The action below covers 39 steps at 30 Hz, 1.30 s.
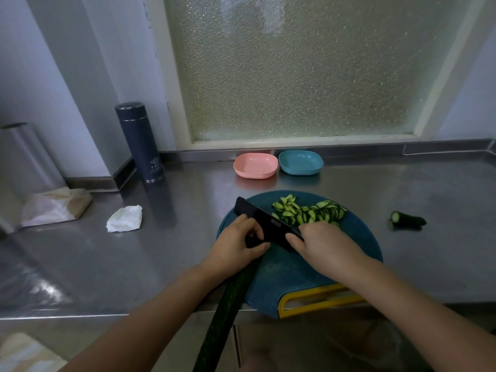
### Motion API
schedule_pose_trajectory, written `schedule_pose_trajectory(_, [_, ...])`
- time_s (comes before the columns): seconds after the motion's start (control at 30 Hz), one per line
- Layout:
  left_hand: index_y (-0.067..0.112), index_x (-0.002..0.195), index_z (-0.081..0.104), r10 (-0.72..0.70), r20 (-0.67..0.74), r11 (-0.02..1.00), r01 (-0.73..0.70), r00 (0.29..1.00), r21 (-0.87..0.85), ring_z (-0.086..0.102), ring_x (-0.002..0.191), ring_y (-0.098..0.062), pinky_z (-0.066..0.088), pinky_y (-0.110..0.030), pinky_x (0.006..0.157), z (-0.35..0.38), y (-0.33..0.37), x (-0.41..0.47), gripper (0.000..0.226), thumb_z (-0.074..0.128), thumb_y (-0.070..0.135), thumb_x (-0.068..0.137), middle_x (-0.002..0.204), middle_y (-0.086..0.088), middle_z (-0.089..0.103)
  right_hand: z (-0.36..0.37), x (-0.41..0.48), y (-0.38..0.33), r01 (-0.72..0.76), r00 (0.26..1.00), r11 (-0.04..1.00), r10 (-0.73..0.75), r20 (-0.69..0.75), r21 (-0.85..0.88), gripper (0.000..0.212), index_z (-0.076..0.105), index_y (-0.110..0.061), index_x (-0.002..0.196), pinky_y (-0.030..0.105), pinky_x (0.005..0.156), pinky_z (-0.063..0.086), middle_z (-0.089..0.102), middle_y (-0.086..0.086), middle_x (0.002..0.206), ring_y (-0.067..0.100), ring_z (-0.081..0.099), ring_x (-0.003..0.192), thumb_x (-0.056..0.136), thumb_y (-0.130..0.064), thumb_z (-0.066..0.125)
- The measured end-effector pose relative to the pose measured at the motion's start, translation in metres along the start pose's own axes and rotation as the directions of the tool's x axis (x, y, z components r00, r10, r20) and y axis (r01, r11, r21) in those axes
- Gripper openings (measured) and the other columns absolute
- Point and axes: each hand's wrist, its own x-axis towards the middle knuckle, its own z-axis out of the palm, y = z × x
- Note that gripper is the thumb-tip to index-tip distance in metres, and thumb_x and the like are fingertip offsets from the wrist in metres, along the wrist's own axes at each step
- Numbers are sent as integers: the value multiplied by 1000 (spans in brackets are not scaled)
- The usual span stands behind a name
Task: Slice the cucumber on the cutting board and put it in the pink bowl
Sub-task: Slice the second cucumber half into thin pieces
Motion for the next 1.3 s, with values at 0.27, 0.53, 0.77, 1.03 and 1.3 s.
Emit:
schedule_pose_trajectory(0.27, [38, 73, 46, -11, 13, 1000, 11, 1000, 10, 48, 81, -1, 38, -14, 69, -1, 1, 0, 27, 71, 30, 77, 88, 11, 48, -10, -2, 1, 32, 999, 999, -31, -15, 6, 40, 42, -23, 65, 32, 62, 42, 49, -4, 66, 18, 52, 67, 99, -45, 38])
schedule_pose_trajectory(0.53, [29, 76, 53, 3, -3, 1000, -3, 1000, -5, 49, 79, 0, 35, -7, 66, -1, 1, -1, 20, 72, 27, 77, 87, 12, 48, -8, -1, -1, 28, 1000, 1000, -29, -12, -13, 38, 52, -18, 77, 32, 62, 44, 51, -3, 69, 19, 56, 71, 99, -44, 38])
schedule_pose_trajectory(0.77, [26, 76, 54, 12, 0, 1000, -12, 1000, 1, 49, 79, 1, 36, -8, 66, 0, -1, 0, 19, 73, 27, 77, 85, 13, 48, -5, 6, 2, 58, 998, 998, -58, 5, -25, 37, 55, -16, 80, 32, 62, 44, 50, -3, 69, 19, 54, 70, 99, -43, 38])
schedule_pose_trajectory(1.03, [35, 71, 47, 15, -8, 1000, -15, 1000, 5, 48, 79, 3, 34, -6, 65, 0, 0, 0, 28, 72, 26, 76, 83, 14, 47, 9, 8, -5, 31, 1000, 998, -31, 0, -53, 41, 60, -11, 88, 30, 61, 38, 52, 1, 74, 20, 51, 70, 101, -41, 35])
schedule_pose_trajectory(1.3, [35, 71, 48, -10, -12, 1000, 10, 1000, -1, 48, 79, 2, 34, -7, 65, 0, -1, 0, 26, 72, 28, 76, 84, 12, 47, 4, 0, 7, 60, 998, 998, -61, -19, -26, 38, 51, -18, 74, 30, 57, 36, 48, -4, 65, 14, 48, 60, 99, -43, 38])
